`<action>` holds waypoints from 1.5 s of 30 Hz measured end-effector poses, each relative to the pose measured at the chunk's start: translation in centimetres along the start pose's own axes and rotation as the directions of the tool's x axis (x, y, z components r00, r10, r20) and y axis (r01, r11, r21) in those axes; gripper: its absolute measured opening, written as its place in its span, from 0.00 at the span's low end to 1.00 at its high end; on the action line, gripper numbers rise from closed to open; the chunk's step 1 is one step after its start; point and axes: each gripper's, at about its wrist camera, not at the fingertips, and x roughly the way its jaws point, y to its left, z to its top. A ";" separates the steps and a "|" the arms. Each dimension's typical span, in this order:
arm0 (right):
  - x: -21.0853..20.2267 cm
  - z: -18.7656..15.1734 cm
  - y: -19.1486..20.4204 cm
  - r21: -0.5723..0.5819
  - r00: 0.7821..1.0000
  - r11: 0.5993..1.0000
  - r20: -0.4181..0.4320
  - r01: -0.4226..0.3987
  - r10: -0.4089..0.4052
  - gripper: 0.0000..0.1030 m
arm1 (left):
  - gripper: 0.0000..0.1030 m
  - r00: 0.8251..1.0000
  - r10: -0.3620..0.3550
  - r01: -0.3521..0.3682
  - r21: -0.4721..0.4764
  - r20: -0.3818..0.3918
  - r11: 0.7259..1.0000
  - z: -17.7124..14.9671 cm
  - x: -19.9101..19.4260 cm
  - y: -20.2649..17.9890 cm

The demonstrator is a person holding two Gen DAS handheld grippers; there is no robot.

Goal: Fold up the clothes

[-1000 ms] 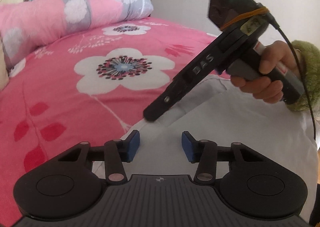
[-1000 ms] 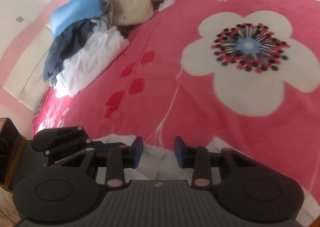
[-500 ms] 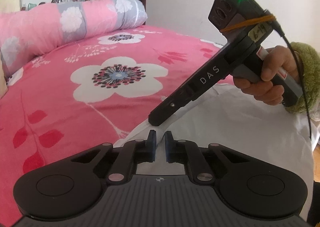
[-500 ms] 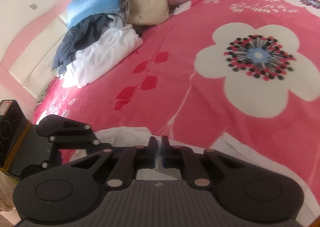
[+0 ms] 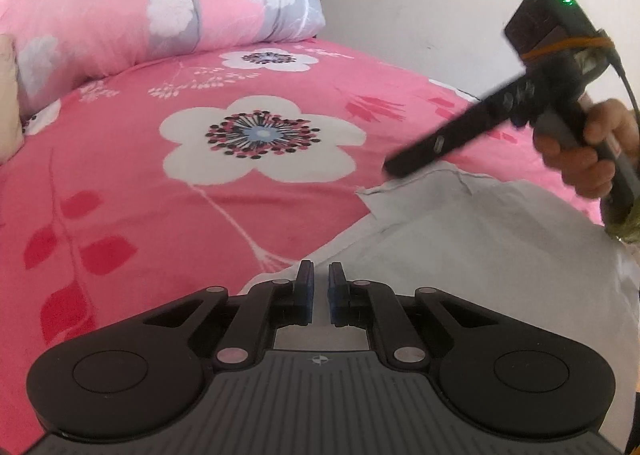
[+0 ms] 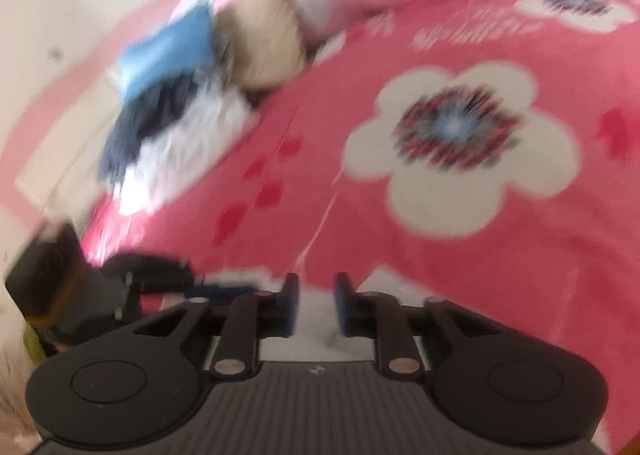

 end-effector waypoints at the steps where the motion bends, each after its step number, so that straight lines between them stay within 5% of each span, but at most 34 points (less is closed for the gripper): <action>1: -0.2 0.2 -0.4 -0.010 0.999 0.999 0.005 0.032 -0.032 0.35 | 0.06 1.000 0.002 -0.002 -0.001 0.002 1.000 0.0 -0.1 0.0; 5: 0.0 0.5 -2.2 -0.022 0.993 0.993 -0.021 0.114 -0.115 0.36 | 0.06 1.000 0.010 -0.010 -0.002 0.010 1.000 0.0 -0.3 -0.1; 8: 0.9 0.3 -2.9 -0.010 0.994 0.995 -0.051 0.101 -0.101 0.36 | 0.06 1.000 0.015 -0.015 -0.002 0.016 1.000 0.0 -0.5 -0.2; 11: 1.6 -0.1 -2.9 0.002 0.995 0.997 -0.064 0.079 -0.078 0.25 | 0.06 1.000 0.018 -0.018 0.004 0.014 1.000 0.0 -0.4 -0.2; 12: 1.8 -0.2 -2.9 0.005 0.994 0.997 -0.066 0.083 -0.082 0.10 | 0.06 1.000 0.019 -0.019 0.004 0.016 1.000 0.0 -0.4 -0.2; 16: 1.9 -0.4 -2.4 -0.019 0.996 0.999 -0.073 0.045 -0.046 0.02 | 0.06 0.999 0.020 -0.020 0.001 0.028 1.000 0.1 -0.6 0.0; 25: 0.9 -0.8 -0.4 -0.106 0.995 0.993 -0.094 -0.047 0.037 0.02 | 0.06 0.998 0.021 -0.020 -0.006 0.062 1.000 0.5 -0.9 -0.1; 32: 1.2 -1.0 -1.6 -0.019 0.994 0.999 -0.106 -0.030 0.028 0.02 | 0.07 0.998 0.000 0.001 -0.011 0.058 1.000 0.6 -1.0 -0.2; 35: 1.3 -1.1 -2.1 0.018 0.994 1.000 -0.111 -0.023 0.025 0.04 | 0.09 1.000 -0.008 0.009 -0.033 0.024 0.999 0.7 -0.2 -0.3; 38: 1.3 -1.2 -2.7 0.056 0.993 0.998 -0.112 -0.016 0.022 0.05 | 0.34 1.000 -0.003 0.004 -0.024 0.028 1.000 0.7 -0.6 -1.0; 41: -2.1 -1.1 -3.3 0.121 0.998 0.991 0.013 -0.056 0.055 0.18 | 0.43 0.999 -0.003 0.003 -0.002 0.054 1.000 0.9 -1.4 -1.7; 43: -5.5 -1.8 -3.4 0.138 0.994 0.988 0.100 -0.063 0.049 0.39 | 0.49 0.997 -0.030 0.029 0.026 0.065 0.999 1.4 -1.5 -2.4; 45: -8.8 -2.8 -3.4 0.131 0.987 0.991 0.162 -0.031 0.010 0.39 | 0.53 0.995 -0.061 0.057 0.056 0.075 0.997 1.8 -1.5 -3.1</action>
